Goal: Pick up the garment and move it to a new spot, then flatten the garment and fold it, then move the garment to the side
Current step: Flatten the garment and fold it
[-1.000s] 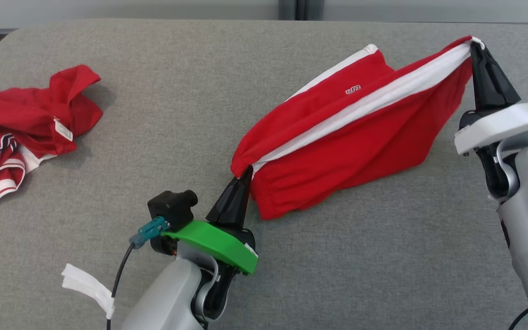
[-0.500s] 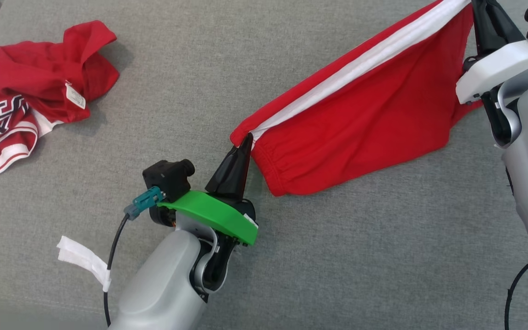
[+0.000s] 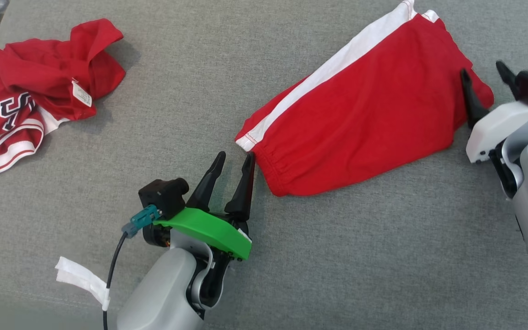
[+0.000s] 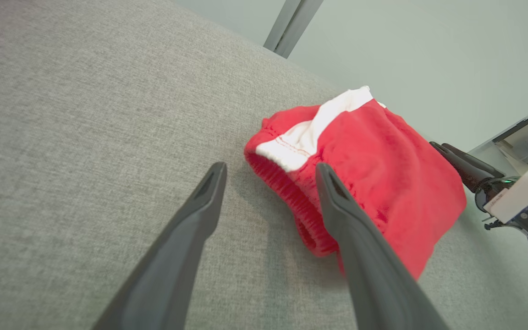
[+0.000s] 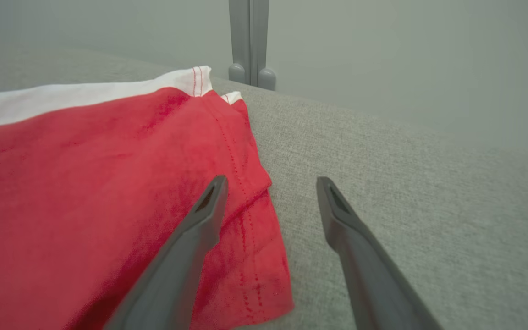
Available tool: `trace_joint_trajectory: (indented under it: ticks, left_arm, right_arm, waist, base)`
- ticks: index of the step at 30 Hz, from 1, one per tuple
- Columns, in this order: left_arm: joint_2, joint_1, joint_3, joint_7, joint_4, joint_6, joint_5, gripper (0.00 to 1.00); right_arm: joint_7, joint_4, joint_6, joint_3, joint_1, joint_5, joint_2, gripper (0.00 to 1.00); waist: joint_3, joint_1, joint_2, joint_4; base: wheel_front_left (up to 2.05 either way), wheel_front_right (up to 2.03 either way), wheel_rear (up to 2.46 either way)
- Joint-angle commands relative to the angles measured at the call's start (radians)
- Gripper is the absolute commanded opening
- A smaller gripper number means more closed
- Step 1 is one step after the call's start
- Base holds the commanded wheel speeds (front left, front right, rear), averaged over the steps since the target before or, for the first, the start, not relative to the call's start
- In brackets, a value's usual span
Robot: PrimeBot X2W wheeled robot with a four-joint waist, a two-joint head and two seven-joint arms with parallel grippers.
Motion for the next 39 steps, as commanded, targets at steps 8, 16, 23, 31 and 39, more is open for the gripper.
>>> trace_joint_trajectory:
  ticks: [8,16,23,31,39]
  left_arm:
    - [0.002,0.029,0.039,0.0,-0.023,0.013,0.032,1.0]
    - [0.002,0.038,0.062,0.0,-0.052,0.017,0.07,1.0]
    - [0.002,0.041,0.061,0.0,-0.061,0.019,0.072,1.0]
    - [0.002,0.059,0.087,0.0,-0.05,0.034,0.123,1.0]
    - [0.002,0.115,0.142,0.0,-0.022,0.041,0.175,1.0]
  right_arm:
    - [0.0,0.103,-0.001,0.026,-0.009,0.061,0.007,1.0]
    - [-0.002,0.078,-0.001,0.011,-0.041,0.073,0.01,1.0]
    - [-0.001,0.181,-0.001,-0.015,-0.048,0.071,0.03,0.36]
    - [0.002,0.225,-0.002,-0.042,0.01,0.148,0.046,0.0]
    - [0.0,0.051,-0.002,-0.128,0.204,0.222,0.038,0.0]
  waist:
    - [0.004,0.0,0.0,0.014]
    - [0.008,0.0,0.0,0.026]
    - [0.016,0.0,0.0,0.04]
    - [-0.023,0.0,0.0,0.02]
    - [-0.114,0.0,0.0,-0.051]
  base:
    - [0.0,0.0,0.0]
    - [0.0,0.0,0.0]
    - [0.0,0.0,0.0]
    - [0.0,0.0,0.0]
    - [0.0,0.0,0.0]
